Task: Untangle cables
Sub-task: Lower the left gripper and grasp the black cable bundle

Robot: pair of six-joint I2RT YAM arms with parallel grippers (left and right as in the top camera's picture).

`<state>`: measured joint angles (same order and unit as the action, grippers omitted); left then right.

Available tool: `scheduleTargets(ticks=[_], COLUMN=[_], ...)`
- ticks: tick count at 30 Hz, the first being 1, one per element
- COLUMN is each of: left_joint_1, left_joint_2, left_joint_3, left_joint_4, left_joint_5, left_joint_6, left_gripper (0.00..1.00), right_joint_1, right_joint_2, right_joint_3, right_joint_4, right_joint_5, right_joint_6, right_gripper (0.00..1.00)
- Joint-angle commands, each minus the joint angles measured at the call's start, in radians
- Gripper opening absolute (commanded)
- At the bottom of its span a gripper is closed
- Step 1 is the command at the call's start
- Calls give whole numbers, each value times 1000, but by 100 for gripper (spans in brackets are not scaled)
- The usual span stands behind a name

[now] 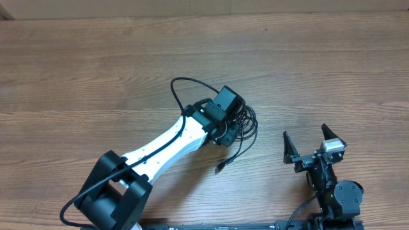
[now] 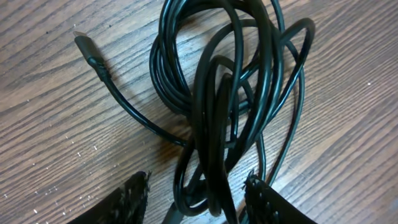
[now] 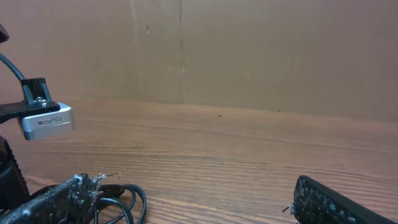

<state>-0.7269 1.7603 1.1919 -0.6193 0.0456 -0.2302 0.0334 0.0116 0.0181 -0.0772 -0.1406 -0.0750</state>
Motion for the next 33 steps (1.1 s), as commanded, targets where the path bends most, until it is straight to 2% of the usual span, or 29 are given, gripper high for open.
scheduleTargets(ticks=[1, 6, 11, 21, 26, 33], left_joint_1=[-10, -11, -15, -20, -19, -19], left_joint_2=[16, 18, 18, 17, -4, -25], left_joint_3=[23, 23, 23, 23, 50, 137], left_joint_4=[6, 12, 16, 18, -40, -240], left_joint_5=[-31, -31, -31, -19, -3, -4], left_joint_6=[6, 6, 6, 6, 9, 157], left_gripper=[49, 21, 6, 4, 4, 4], right_joint_1=[-3, -3, -3, -3, -3, -3], right_joint_2=[-9, -9, -9, -9, -9, -9], right_joint_3=[-10, -10, -10, -10, -10, -10], right_joint_4=[4, 4, 4, 4, 4, 4], right_joint_5=[12, 12, 12, 12, 12, 12], right_joint_6=[-2, -2, -2, -2, -2, -2], right_gripper=[100, 100, 100, 100, 100, 100])
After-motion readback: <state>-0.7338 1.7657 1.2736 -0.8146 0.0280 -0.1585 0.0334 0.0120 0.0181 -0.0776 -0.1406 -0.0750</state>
